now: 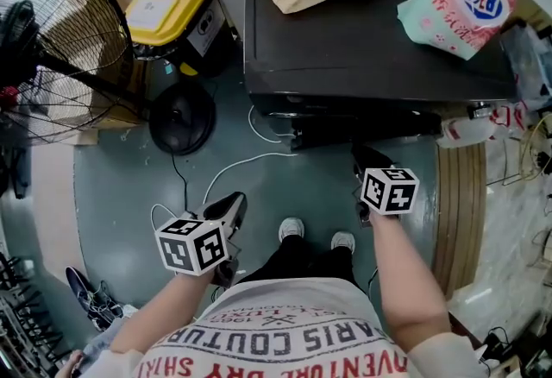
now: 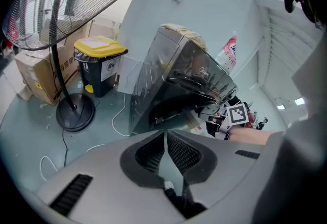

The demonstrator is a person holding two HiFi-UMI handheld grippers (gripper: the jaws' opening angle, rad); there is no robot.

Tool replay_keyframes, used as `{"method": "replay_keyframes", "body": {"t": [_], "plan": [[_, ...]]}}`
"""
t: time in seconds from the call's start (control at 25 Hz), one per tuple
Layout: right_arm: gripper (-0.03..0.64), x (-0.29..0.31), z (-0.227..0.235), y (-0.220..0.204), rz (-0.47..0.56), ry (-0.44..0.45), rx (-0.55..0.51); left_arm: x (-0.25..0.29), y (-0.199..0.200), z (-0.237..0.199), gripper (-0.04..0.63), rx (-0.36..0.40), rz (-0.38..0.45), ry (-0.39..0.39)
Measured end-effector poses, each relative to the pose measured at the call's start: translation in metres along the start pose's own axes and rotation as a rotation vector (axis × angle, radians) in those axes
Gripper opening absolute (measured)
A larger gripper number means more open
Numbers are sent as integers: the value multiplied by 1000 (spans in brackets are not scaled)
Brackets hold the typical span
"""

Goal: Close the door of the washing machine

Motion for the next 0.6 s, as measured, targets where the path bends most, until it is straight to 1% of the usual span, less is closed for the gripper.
{"method": "replay_keyframes", "body": {"t": [0.16, 0.32, 0.4, 0.48, 0.6], "plan": [[21, 2, -2, 1, 55, -47, 42, 0, 1, -5, 41, 4, -2, -1], [20, 3, -1, -1, 109, -65, 67, 2, 5, -7, 41, 4, -6, 0], [20, 6, 0, 2, 135, -89, 89, 4, 7, -9, 41, 9, -10, 0], [20, 9, 1, 5, 145, -113, 97, 6, 9, -10, 41, 10, -9, -1], [20, 10, 0, 4, 134, -97, 82, 5, 10, -12, 41, 3, 3, -9]]}}
Point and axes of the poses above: the fingertips, and each gripper's own axes: x forward along the fingers, z to its right, y out of its top, the point moved 6 cm from there along -x, backward along the fingers, and after that the axes turned 10 degrees about -x, right-handed, at the moved point
